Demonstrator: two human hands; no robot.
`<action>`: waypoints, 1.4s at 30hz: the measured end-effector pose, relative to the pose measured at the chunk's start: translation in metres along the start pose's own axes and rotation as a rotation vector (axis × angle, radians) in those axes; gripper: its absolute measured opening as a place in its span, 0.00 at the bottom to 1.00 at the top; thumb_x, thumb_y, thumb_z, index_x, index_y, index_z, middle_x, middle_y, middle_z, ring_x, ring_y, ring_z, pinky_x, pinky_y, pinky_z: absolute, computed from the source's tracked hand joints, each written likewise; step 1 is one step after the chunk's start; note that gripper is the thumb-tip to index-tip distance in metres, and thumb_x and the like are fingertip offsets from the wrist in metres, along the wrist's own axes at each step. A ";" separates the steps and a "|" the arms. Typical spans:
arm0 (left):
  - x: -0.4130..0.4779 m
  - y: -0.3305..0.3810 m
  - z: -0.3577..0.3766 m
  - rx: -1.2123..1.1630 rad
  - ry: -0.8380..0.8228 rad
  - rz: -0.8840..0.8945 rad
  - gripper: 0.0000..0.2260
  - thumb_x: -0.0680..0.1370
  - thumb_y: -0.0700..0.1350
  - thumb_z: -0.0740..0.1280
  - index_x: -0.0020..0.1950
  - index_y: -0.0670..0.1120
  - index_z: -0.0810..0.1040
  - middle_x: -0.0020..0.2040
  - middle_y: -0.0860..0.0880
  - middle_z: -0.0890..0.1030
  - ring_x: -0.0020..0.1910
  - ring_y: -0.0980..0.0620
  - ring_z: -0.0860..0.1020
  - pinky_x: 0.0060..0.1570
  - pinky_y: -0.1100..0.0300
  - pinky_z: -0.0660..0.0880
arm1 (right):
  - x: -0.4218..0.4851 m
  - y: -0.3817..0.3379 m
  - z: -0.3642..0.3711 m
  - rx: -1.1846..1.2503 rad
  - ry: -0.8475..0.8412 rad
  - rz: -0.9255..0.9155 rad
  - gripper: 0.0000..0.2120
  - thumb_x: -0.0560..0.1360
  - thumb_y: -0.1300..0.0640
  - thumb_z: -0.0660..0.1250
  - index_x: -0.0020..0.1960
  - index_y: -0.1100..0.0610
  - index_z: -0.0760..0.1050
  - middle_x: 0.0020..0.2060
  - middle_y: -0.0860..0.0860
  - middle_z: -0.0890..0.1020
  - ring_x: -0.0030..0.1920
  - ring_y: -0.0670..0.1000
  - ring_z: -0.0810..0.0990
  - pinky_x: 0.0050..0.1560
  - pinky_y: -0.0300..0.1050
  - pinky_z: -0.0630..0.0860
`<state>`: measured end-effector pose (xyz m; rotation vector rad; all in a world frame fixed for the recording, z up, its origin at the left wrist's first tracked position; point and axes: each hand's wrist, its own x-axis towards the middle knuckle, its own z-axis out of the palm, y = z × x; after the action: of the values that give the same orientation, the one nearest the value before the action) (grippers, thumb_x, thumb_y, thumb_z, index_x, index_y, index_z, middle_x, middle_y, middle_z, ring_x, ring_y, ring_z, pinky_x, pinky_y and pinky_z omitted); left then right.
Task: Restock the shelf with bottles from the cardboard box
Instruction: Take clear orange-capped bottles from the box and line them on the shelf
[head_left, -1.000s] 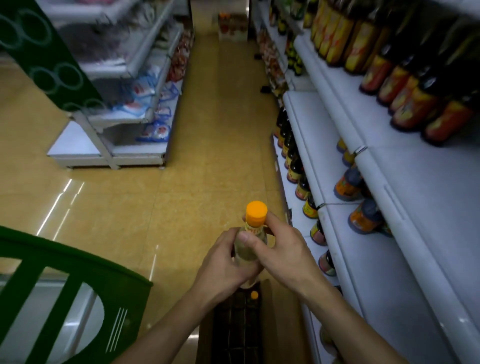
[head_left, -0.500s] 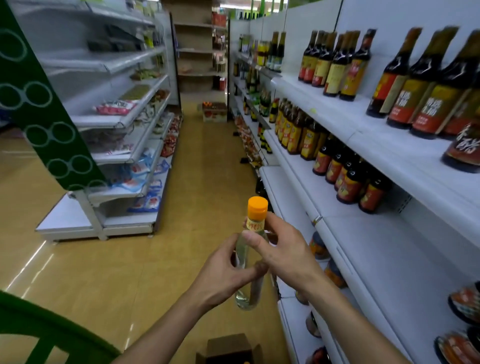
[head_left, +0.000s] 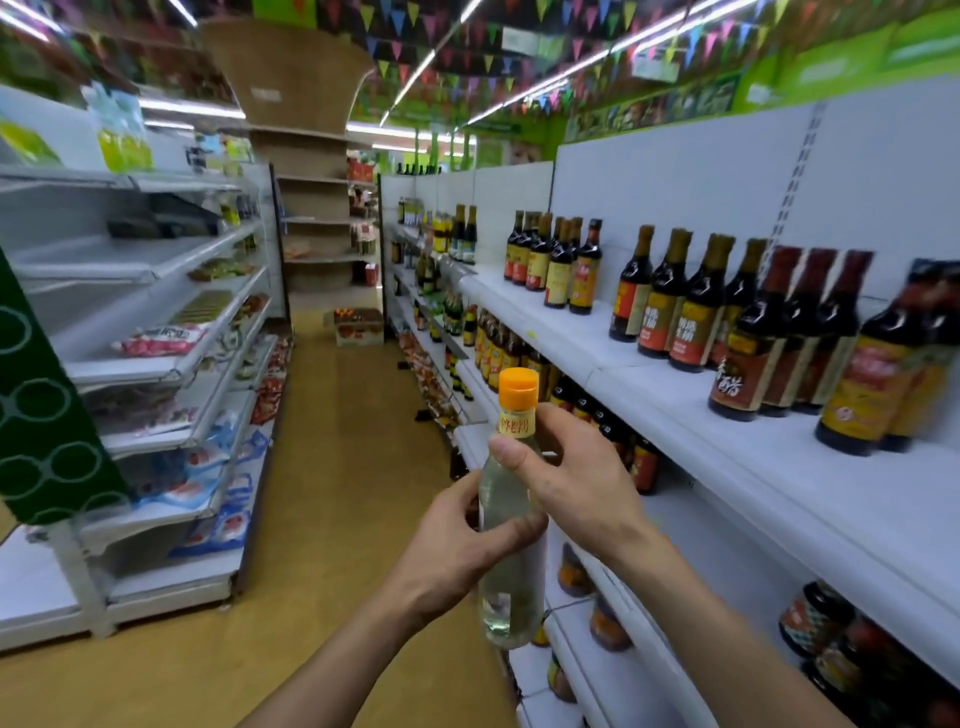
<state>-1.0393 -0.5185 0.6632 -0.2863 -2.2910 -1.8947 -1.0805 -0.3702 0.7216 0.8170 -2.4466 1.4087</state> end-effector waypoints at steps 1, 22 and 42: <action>0.002 0.007 0.003 -0.012 -0.012 0.013 0.13 0.77 0.49 0.75 0.61 0.53 0.80 0.54 0.53 0.86 0.53 0.55 0.84 0.51 0.60 0.80 | -0.001 -0.006 -0.007 0.012 0.021 -0.002 0.07 0.77 0.42 0.69 0.53 0.42 0.77 0.45 0.38 0.83 0.48 0.35 0.80 0.44 0.30 0.73; 0.046 0.116 0.150 -0.179 -0.351 0.251 0.17 0.76 0.56 0.72 0.63 0.53 0.82 0.59 0.52 0.85 0.60 0.53 0.83 0.61 0.51 0.79 | -0.059 -0.028 -0.195 -0.082 0.340 0.021 0.10 0.80 0.44 0.67 0.56 0.47 0.80 0.49 0.44 0.86 0.52 0.43 0.84 0.56 0.53 0.82; 0.081 0.166 0.367 -0.306 -0.737 0.273 0.17 0.75 0.54 0.74 0.63 0.52 0.81 0.59 0.52 0.85 0.60 0.51 0.83 0.61 0.52 0.79 | -0.157 0.018 -0.365 -0.291 0.681 0.195 0.06 0.80 0.49 0.68 0.47 0.49 0.80 0.42 0.47 0.86 0.47 0.46 0.85 0.54 0.56 0.81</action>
<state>-1.0760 -0.1236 0.7716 -1.4659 -2.1284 -2.2236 -0.9959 0.0022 0.8319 0.0124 -2.1334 1.0973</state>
